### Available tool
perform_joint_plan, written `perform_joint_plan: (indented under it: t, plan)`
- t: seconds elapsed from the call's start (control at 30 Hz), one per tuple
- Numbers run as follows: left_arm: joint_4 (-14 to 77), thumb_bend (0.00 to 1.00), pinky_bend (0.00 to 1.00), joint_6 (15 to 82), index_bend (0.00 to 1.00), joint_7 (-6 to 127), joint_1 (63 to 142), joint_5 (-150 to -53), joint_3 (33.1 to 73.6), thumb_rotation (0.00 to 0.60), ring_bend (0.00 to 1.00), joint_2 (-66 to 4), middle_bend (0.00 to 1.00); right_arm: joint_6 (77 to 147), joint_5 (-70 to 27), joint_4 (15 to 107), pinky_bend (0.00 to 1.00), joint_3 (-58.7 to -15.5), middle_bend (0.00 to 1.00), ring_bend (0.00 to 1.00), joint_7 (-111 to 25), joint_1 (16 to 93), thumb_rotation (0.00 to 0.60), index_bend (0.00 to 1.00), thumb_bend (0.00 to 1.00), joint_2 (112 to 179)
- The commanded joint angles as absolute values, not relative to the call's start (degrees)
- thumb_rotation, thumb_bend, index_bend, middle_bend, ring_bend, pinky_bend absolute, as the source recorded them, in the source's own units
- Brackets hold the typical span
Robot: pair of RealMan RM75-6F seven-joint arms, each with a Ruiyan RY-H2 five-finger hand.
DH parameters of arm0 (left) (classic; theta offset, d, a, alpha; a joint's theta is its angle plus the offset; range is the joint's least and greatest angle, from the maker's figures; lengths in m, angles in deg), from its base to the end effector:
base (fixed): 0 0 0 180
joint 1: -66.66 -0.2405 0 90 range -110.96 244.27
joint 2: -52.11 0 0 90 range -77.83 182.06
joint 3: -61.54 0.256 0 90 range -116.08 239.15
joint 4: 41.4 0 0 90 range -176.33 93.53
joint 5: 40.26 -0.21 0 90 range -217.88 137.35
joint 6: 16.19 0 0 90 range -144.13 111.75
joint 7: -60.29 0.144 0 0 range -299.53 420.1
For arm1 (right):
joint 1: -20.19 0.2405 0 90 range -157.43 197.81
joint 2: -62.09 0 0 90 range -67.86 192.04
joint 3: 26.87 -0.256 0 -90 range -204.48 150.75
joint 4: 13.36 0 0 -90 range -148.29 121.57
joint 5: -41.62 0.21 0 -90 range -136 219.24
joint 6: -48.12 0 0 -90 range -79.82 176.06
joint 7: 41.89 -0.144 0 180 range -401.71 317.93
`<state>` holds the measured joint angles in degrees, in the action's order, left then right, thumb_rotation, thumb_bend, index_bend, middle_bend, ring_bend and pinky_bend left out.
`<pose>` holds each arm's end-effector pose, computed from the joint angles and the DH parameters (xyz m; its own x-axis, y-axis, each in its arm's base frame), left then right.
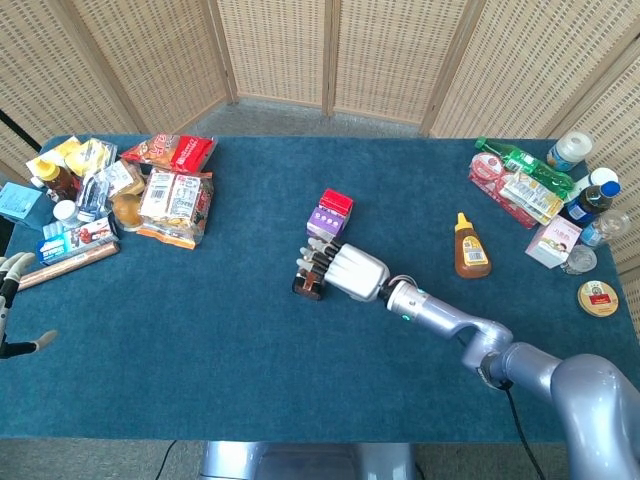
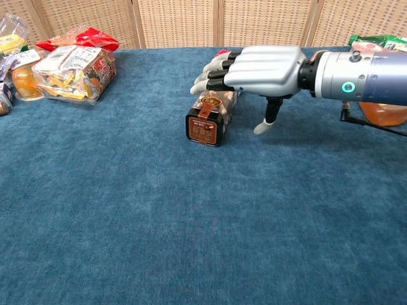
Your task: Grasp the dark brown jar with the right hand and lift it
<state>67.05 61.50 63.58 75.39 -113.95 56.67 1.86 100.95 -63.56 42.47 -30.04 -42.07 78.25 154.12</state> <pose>-0.2860 0.2007 0.2038 0.3770 0.0849 0.9223 0.9166 0.1085 -0.3847 -0.0994 -0.3960 -0.0295 0.7611 0.1786 0.6236 -0.2385 -0.8169 0.5251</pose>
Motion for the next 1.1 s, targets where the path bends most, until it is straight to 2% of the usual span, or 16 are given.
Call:
perform_joint_plan:
  t: [0.03,0.3,0.4,0.5,0.57,0.63,0.77,1.1]
  plan:
    - [67.08,0.17,0.0,61.51,0.0,63.45,75.38,-114.08,56.68,0.6,0.0,1.91,0.0,100.1,-63.02,42.59,0.0,-29.83,0.0,0.0,-39.79,79.14,0.6,0.0,0.03,154.85]
    - [67.15,0.17,0.0,61.88,0.0,62.4,75.08,-114.79,56.73,0.6,0.0,2.33,0.0,97.64,-61.73,42.95,0.0,-29.26,0.0,0.0,-34.5,80.72,0.6,0.01,0.04,156.18]
    - [67.21,0.17,0.0,61.91,0.0,61.9,75.01,-115.07,56.75,0.6,0.0,2.52,0.0,97.01,-60.97,42.96,0.0,-29.18,0.02,0.0,-33.42,81.01,0.6,0.09,0.03,156.5]
    - [67.25,0.17,0.0,62.06,0.0,61.7,74.92,-115.37,56.8,0.6,0.0,2.63,0.0,97.76,-60.82,42.68,0.02,-28.76,0.2,0.02,-33.83,80.99,0.6,0.27,0.05,156.55]
    - [67.3,0.17,0.0,62.14,0.0,61.61,74.86,-115.45,56.81,0.6,0.0,2.69,0.0,98.33,-60.79,42.69,0.09,-28.24,0.34,0.09,-34.64,80.84,0.6,0.39,0.07,156.28]
    - [67.34,0.17,0.0,62.27,0.0,61.66,74.81,-115.53,56.8,0.6,0.0,2.7,0.0,99.02,-60.89,43.03,0.12,-27.77,0.4,0.15,-35.36,80.65,0.6,0.43,0.08,155.8]
    - [67.51,0.17,0.0,62.45,0.0,61.73,74.71,-115.78,56.86,0.6,0.0,2.71,0.0,101.23,-61.49,45.41,0.14,-26.8,0.43,0.19,-35.83,80.02,0.6,0.45,0.1,153.59]
    - [68.02,0.17,0.0,62.8,0.0,62.19,74.56,-116.71,57.14,0.6,0.0,2.67,0.0,105.77,-61.43,53.62,0.16,-26.15,0.44,0.2,-34.68,77.68,0.6,0.46,0.13,146.6]
